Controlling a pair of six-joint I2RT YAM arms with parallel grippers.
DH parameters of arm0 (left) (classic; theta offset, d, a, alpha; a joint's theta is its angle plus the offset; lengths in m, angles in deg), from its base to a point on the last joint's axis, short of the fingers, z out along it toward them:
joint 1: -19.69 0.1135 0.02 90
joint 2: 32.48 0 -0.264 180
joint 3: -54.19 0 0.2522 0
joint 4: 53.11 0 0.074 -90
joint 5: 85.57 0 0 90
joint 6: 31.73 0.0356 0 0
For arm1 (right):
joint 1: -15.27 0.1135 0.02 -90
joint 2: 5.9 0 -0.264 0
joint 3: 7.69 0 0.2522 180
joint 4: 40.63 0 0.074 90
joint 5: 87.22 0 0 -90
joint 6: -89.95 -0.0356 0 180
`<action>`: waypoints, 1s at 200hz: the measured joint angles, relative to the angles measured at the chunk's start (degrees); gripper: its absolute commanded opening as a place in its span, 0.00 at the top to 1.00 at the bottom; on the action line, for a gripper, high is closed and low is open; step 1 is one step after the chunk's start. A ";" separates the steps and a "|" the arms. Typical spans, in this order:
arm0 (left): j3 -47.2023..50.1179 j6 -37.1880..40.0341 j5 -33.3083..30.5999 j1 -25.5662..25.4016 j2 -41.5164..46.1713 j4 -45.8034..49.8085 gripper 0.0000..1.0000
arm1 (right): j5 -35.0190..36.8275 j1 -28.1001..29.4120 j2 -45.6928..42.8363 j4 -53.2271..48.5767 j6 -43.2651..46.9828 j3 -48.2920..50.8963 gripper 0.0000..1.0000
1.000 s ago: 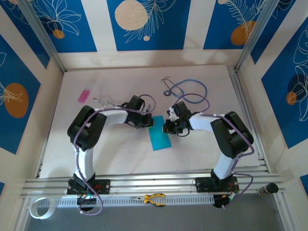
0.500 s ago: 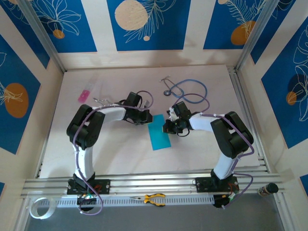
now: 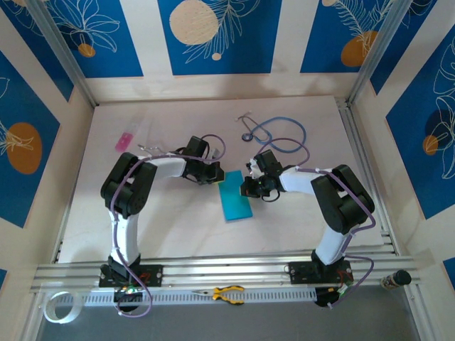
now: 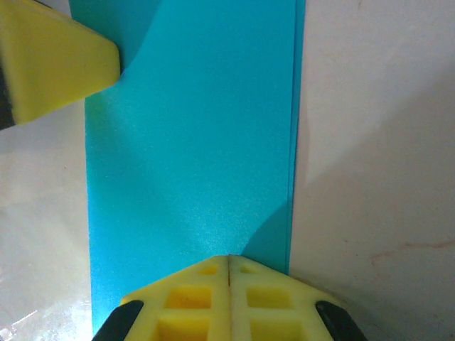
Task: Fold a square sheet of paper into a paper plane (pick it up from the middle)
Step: First fold the square sheet of paper in half at the center of the table.
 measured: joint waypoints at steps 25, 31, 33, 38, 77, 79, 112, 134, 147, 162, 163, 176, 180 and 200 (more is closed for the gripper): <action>-0.68 -0.74 -1.68 0.42 -0.02 0.57 0.95 | -0.02 0.00 0.00 0.00 -0.02 0.00 1.00; -0.72 -1.05 -1.92 0.63 -0.02 0.63 0.95 | 0.00 0.00 0.00 0.00 -0.02 0.00 1.00; -0.72 -1.07 -1.97 0.68 -0.02 0.63 0.95 | 0.00 0.00 0.00 0.00 0.00 0.00 1.00; -0.74 -1.25 -2.12 0.81 -0.02 0.66 0.95 | 0.00 0.00 0.00 0.02 0.00 0.00 1.00; -1.49 -2.14 -3.65 1.20 -0.02 1.57 0.96 | 0.09 0.00 0.00 0.09 -0.02 0.00 1.00; -1.53 -2.14 -3.78 1.20 -0.02 1.64 0.96 | 0.09 0.00 0.00 0.09 -0.02 0.00 1.00; -2.32 -3.02 -6.01 1.99 -0.02 2.43 0.96 | 0.15 0.00 -0.04 0.17 -0.02 0.09 1.00; -2.86 -3.32 -7.72 2.58 -0.02 2.69 0.96 | 0.15 0.00 -0.09 0.37 -0.02 0.24 1.00; -3.34 -3.63 -8.48 3.06 -0.02 3.08 0.96 | 0.15 0.04 -0.11 0.39 -0.02 0.24 1.00; -3.96 -3.72 -8.68 3.52 -0.02 3.30 0.96 | 0.15 0.04 -0.11 0.42 -0.02 0.26 1.00; -4.00 -3.76 -8.68 3.52 -0.02 3.32 0.96 | 0.15 0.04 -0.11 0.42 -0.02 0.28 1.00; -4.57 -4.09 -8.55 3.61 0.07 3.76 0.94 | 0.17 0.04 -0.24 0.48 -0.04 0.35 1.00; -4.70 -4.09 -8.52 3.61 0.17 3.96 0.94 | 0.24 0.04 -0.28 0.50 -0.04 0.39 1.00; -4.74 -4.07 -7.93 3.56 2.10 5.03 0.93 | 0.57 0.04 -0.48 0.90 -0.20 0.76 1.00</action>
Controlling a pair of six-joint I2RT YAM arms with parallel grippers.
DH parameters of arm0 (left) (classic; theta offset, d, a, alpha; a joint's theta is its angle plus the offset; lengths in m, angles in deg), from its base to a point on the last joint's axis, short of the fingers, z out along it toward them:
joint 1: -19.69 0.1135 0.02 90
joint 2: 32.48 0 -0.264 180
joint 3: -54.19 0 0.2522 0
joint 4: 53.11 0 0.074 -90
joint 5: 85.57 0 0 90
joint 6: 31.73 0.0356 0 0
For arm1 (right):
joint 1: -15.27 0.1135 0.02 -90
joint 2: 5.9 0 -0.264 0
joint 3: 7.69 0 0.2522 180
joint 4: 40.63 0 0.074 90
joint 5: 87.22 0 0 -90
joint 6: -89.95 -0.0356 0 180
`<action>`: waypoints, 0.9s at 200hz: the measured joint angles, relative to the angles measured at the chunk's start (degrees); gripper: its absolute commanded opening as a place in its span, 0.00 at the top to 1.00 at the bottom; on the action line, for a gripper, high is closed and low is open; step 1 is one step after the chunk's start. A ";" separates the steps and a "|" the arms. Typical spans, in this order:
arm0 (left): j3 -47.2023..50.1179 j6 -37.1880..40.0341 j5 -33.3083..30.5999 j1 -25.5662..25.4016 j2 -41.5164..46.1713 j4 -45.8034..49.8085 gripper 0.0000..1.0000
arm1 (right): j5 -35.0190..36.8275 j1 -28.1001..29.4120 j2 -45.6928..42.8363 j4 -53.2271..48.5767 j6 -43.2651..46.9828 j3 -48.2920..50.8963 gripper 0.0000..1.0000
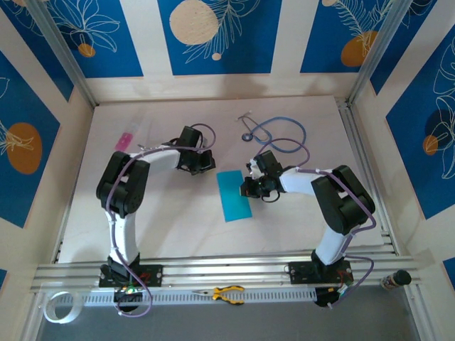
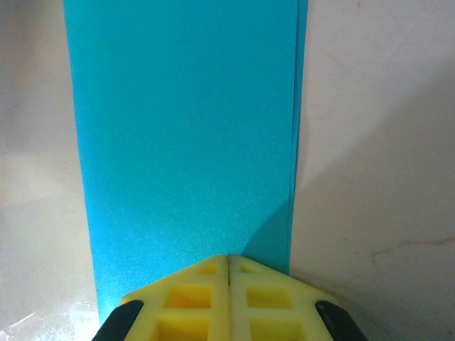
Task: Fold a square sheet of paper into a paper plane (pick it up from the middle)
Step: First fold the square sheet of paper in half at the center of the table.
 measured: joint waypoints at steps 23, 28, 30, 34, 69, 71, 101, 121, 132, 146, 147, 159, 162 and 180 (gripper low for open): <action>0.24 0.35 2.95 -0.39 3.91 -0.17 0.93 | 0.02 0.00 0.00 0.04 0.00 0.00 1.00; 0.63 0.57 3.69 -0.66 4.87 -0.63 0.94 | 0.02 0.00 0.00 0.02 -0.02 0.00 1.00; 0.85 0.85 4.02 -0.74 5.33 -0.85 0.94 | 0.02 0.00 0.00 0.04 0.00 0.00 1.00; 1.31 1.09 4.68 -0.87 6.19 -1.14 0.94 | 0.02 0.00 0.00 0.04 0.00 0.00 1.00; 7.30 3.08 9.88 -3.67 9.16 -4.50 0.95 | 0.02 0.00 0.00 0.02 -0.02 0.00 1.00; 7.76 3.15 10.08 -3.91 9.16 -4.70 0.94 | 0.02 0.00 0.00 0.02 -0.02 0.00 1.00; 11.67 3.08 12.87 -6.27 8.31 -5.70 0.94 | 0.02 0.00 0.00 0.00 -0.02 -0.02 1.00; 12.52 3.06 12.98 -7.34 7.93 -6.19 0.94 | 0.02 0.00 0.00 0.00 -0.02 -0.02 1.00; 12.55 3.08 12.96 -7.67 7.54 -6.58 0.95 | 0.02 0.00 0.00 -0.02 -0.04 -0.04 1.00; 12.55 3.10 12.85 -7.80 6.91 -6.95 0.95 | 0.02 0.00 0.00 -0.04 -0.07 -0.04 1.00; 12.55 3.10 12.83 -7.80 6.88 -6.95 0.95 | 0.02 0.00 0.00 -0.04 -0.07 -0.04 1.00; 12.63 3.10 12.46 -7.80 6.21 -7.13 0.95 | 0.04 0.00 0.00 -0.04 -0.26 -0.04 1.00; 12.68 3.10 12.33 -7.80 6.05 -7.17 0.95 | 0.04 0.00 0.00 -0.04 -0.26 -0.04 1.00; 12.85 3.50 11.78 -7.80 4.66 -7.21 0.95 | 0.04 0.00 0.00 -0.04 -0.44 -0.04 1.00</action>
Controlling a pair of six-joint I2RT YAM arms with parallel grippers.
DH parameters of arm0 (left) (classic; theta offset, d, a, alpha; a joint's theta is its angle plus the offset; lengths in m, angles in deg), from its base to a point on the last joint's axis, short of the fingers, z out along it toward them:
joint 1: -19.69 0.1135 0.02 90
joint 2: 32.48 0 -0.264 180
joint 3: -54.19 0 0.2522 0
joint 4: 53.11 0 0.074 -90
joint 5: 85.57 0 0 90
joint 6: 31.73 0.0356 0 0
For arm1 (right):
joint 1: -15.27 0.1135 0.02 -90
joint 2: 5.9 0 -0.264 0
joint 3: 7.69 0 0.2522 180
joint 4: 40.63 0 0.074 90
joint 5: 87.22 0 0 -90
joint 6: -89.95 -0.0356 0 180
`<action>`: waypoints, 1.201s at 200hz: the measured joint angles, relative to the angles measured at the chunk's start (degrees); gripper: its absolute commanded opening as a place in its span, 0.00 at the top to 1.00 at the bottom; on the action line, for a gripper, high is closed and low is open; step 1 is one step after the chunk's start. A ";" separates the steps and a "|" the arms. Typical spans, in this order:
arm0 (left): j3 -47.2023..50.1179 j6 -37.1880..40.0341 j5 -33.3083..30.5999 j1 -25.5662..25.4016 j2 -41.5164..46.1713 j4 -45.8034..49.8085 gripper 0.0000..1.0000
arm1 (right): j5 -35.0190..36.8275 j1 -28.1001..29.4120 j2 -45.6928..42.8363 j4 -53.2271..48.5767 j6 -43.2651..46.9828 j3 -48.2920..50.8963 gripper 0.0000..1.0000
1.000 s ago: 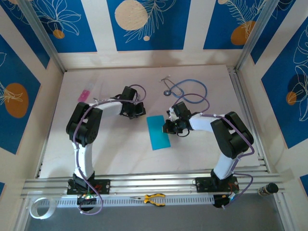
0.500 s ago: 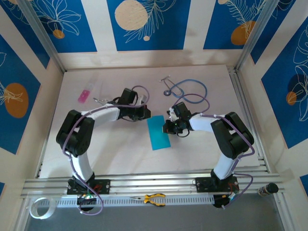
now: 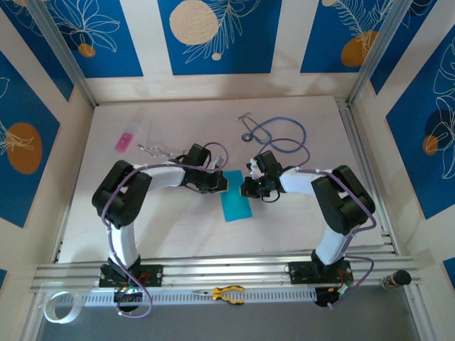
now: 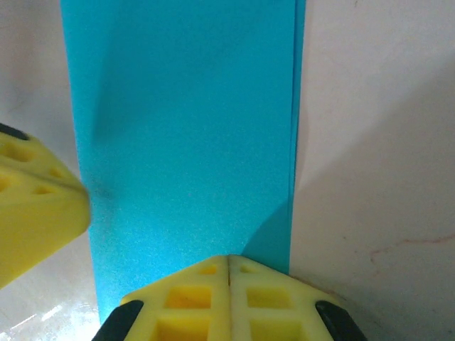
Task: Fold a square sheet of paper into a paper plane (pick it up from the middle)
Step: First fold the square sheet of paper in half at the center of the table.
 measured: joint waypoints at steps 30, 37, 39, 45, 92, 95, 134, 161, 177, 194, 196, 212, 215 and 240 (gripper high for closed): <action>0.68 0.68 -1.16 0.00 -1.51 -0.17 0.95 | 0.00 0.00 0.00 -0.02 0.00 0.00 1.00; 0.68 0.85 -1.31 0.00 -1.51 -0.20 0.95 | 0.00 0.00 0.00 -0.02 -0.02 0.00 1.00; 0.68 0.87 -1.33 0.00 -1.51 -0.22 0.95 | 0.00 0.00 0.00 -0.02 -0.02 0.00 1.00; 0.70 0.92 -1.46 0.00 -1.51 -0.20 0.95 | 0.00 0.00 0.00 -0.02 -0.02 0.00 1.00; 0.83 0.85 -2.03 0.00 -1.31 -0.37 0.95 | 0.02 0.00 0.00 -0.04 0.00 0.00 1.00; 0.83 0.85 -2.10 0.00 -1.29 -0.35 0.95 | 0.02 0.00 0.00 -0.04 0.00 -0.02 1.00; 0.24 -0.17 -3.34 0.00 -1.25 -0.07 0.95 | 0.02 0.00 0.00 -0.02 -0.02 0.00 1.00; -0.83 -1.55 -5.40 0.24 -1.25 0.26 0.93 | 0.02 0.00 0.00 -0.02 0.00 0.00 1.00; -1.51 -2.16 -5.60 0.33 -1.29 0.24 0.93 | 0.02 0.00 0.00 -0.02 -0.02 0.00 1.00; -2.64 -2.21 -5.51 0.33 -1.62 0.22 0.93 | 0.00 0.00 0.00 -0.02 0.00 0.00 1.00; -2.82 -2.21 -5.51 0.33 -1.70 0.22 0.93 | 0.02 0.00 0.00 -0.02 -0.02 0.00 1.00; -3.85 -2.14 -5.27 0.33 -2.56 0.04 0.93 | 0.00 0.00 0.00 -0.02 0.00 0.00 1.00; -3.98 -2.16 -5.25 0.33 -2.69 0.07 0.93 | 0.00 0.00 0.00 -0.02 -0.02 0.00 1.00; -4.24 -1.95 -5.33 0.37 -4.07 0.28 0.93 | 0.00 0.00 0.00 -0.02 0.00 0.00 1.00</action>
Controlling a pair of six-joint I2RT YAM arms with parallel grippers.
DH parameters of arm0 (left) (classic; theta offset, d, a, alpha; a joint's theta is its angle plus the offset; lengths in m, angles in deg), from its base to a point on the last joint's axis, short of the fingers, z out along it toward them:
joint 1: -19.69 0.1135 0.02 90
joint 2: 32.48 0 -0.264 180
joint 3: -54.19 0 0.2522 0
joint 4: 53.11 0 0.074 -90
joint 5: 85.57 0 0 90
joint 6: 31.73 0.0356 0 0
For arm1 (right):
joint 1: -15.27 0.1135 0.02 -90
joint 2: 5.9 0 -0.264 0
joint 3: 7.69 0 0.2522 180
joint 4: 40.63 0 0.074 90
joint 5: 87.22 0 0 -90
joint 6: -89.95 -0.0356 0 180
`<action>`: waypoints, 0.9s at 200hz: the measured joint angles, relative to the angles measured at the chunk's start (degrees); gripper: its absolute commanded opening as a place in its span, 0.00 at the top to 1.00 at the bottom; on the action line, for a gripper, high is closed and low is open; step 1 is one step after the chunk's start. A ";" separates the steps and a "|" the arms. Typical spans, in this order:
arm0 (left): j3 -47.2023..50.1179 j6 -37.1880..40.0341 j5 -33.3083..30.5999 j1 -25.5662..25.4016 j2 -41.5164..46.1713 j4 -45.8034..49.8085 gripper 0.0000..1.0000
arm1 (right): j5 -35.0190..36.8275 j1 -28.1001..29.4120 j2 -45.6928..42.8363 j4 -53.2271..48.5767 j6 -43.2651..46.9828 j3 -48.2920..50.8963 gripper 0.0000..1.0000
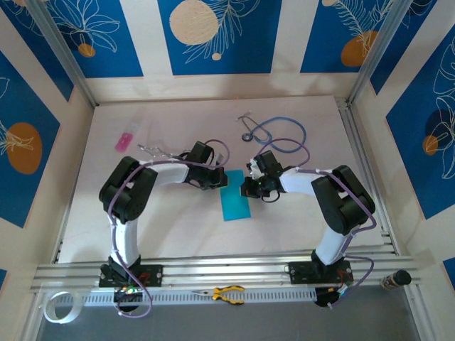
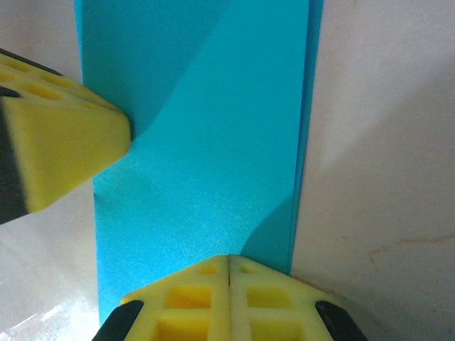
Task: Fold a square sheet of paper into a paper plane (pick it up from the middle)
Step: First fold the square sheet of paper in half at the center of the table.
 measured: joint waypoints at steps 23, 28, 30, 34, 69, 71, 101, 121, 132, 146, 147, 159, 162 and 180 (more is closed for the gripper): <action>-0.15 0.00 0.26 0.46 -0.31 -0.07 0.94 | 0.00 0.00 0.00 0.00 -0.02 0.00 1.00; -0.22 0.00 0.42 0.55 -0.39 -0.09 0.94 | 0.00 0.00 0.00 0.00 0.00 0.00 1.00; -0.24 0.00 0.46 0.57 -0.42 -0.11 0.94 | 0.00 0.00 0.00 0.00 0.00 0.00 1.00; -0.24 -0.02 0.50 0.63 -0.46 -0.17 0.94 | 0.00 0.00 0.00 0.00 0.00 0.00 1.00; -0.24 -0.57 0.98 1.01 -0.68 -0.81 0.94 | 0.00 0.00 0.00 0.02 0.00 0.00 1.00; -0.24 -0.59 1.03 1.03 -0.68 -0.94 0.94 | 0.00 0.00 0.00 0.02 -0.02 0.00 1.00; -0.22 -2.54 0.61 2.32 -0.83 -2.19 0.94 | 0.00 0.00 0.00 0.02 0.00 0.00 1.00; -0.22 -3.69 0.39 3.21 -0.98 -2.71 0.94 | 0.02 0.00 0.00 0.02 -0.02 0.00 1.00; -0.28 -4.15 0.46 3.41 -1.11 -2.84 0.94 | 0.02 0.00 0.00 0.02 0.00 0.00 1.00; -0.68 -4.59 0.26 3.41 -1.27 -2.78 0.94 | 0.02 0.00 0.00 0.02 0.00 0.00 1.00; -0.74 -4.59 0.20 3.41 -1.31 -2.78 0.94 | 0.00 0.00 0.00 0.02 0.00 0.00 1.00; -1.40 -4.79 0.00 3.48 -1.62 -2.25 0.94 | 0.02 0.00 0.00 0.02 -0.02 0.00 1.00; -1.60 -4.81 -0.09 3.48 -1.64 -1.97 0.94 | 0.00 0.00 0.00 0.02 -0.02 0.00 1.00; -2.89 -5.05 -1.64 3.61 -1.99 -0.79 0.94 | 0.00 0.00 0.00 0.02 0.00 0.00 1.00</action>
